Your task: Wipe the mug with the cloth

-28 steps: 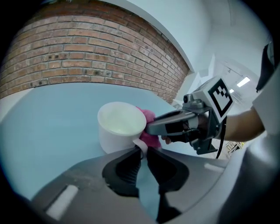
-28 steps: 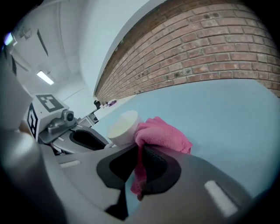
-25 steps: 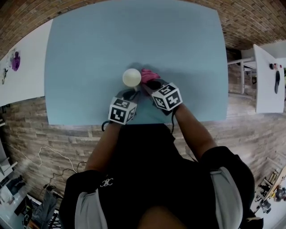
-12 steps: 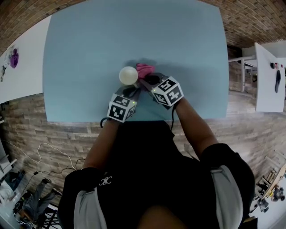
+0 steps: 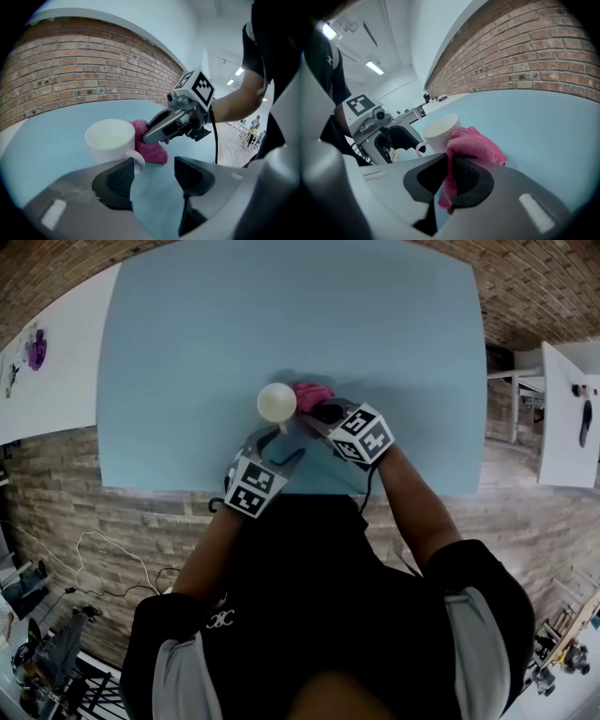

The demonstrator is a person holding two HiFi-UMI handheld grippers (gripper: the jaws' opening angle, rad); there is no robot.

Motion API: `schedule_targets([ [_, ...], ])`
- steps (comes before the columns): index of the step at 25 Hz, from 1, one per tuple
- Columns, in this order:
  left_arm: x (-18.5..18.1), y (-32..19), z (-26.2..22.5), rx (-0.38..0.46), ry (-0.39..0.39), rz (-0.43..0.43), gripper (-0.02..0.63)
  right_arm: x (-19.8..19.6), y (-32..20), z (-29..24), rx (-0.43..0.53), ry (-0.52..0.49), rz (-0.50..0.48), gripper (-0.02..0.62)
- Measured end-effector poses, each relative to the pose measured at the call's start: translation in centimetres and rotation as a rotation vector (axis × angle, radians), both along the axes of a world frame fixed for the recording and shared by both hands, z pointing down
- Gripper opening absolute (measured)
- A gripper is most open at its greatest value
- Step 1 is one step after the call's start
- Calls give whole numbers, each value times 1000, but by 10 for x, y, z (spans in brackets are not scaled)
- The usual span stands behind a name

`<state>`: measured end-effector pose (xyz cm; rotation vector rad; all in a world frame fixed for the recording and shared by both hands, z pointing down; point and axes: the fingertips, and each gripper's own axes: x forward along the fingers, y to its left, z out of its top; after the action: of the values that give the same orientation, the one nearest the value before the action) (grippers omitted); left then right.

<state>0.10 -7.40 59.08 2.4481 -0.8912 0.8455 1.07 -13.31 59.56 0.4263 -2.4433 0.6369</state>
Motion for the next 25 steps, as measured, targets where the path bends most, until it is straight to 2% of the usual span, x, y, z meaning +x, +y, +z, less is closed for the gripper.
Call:
schedule_targets([
  [4,-36,0,-11,70,14,-63,288,-6,2,3,0,3,7,37],
  [8,-78,-19,-4,84,-29,-126,287,-4,2,4,-9,4,28,37],
  [11,-88,-39,-1,115,-52,-50,259,-4,3,5,-13,10,39,38],
  [14,-79,-54,0,151,-81,105,283,-4,4,4,-15,16,46,38],
  [16,-68,-58,9,138,-97,197,305,-3,5,5,-15,24,50,37],
  [18,-59,-59,17,119,-97,250,324,-2,5,4,-14,32,56,38],
  [21,-50,-62,18,125,-89,261,333,-2,4,3,-29,32,77,38],
  [25,-48,-62,19,145,-75,184,339,-8,10,-3,-75,0,94,38],
])
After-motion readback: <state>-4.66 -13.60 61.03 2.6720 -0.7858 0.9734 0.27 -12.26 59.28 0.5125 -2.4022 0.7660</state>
